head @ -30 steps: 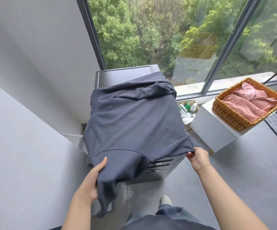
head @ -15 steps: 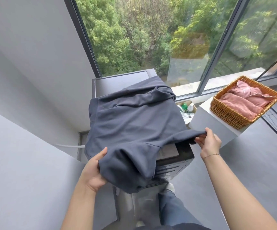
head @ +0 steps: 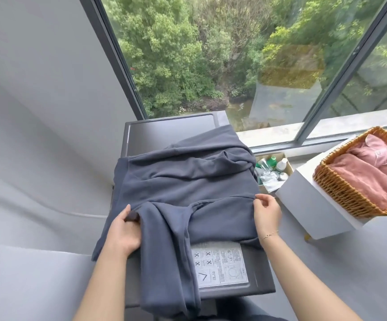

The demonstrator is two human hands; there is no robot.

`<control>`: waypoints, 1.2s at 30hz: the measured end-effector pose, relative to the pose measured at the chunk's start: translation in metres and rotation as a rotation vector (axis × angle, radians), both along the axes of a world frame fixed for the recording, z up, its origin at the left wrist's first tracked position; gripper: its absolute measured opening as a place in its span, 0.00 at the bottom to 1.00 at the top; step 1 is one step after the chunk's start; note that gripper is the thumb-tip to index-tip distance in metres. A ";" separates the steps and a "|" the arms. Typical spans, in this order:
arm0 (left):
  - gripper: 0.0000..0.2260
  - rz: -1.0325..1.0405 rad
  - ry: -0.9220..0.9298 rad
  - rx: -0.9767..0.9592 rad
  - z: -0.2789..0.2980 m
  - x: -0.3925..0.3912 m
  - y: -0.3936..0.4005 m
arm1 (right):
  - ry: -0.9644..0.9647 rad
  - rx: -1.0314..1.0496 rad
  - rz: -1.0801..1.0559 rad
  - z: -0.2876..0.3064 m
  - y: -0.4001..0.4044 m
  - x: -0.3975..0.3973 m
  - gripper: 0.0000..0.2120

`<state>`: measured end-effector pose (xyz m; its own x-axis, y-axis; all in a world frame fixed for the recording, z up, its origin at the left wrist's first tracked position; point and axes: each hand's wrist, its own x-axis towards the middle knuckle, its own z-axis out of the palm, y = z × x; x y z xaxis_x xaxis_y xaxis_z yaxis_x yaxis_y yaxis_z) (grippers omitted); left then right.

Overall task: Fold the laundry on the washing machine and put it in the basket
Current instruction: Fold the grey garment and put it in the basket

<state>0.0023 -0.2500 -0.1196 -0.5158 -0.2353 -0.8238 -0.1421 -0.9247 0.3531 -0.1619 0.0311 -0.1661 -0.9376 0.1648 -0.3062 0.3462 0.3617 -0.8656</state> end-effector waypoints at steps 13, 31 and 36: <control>0.14 -0.503 -0.515 -1.600 -0.039 0.086 -0.040 | 0.613 0.353 0.410 -0.011 -0.066 0.096 0.10; 0.10 -0.785 -0.502 -1.511 -0.026 0.079 -0.082 | 0.527 0.414 0.501 -0.011 -0.083 0.135 0.08; 0.18 -0.680 -0.327 -1.943 -0.002 0.044 -0.045 | 0.189 0.011 0.388 0.021 -0.066 0.118 0.15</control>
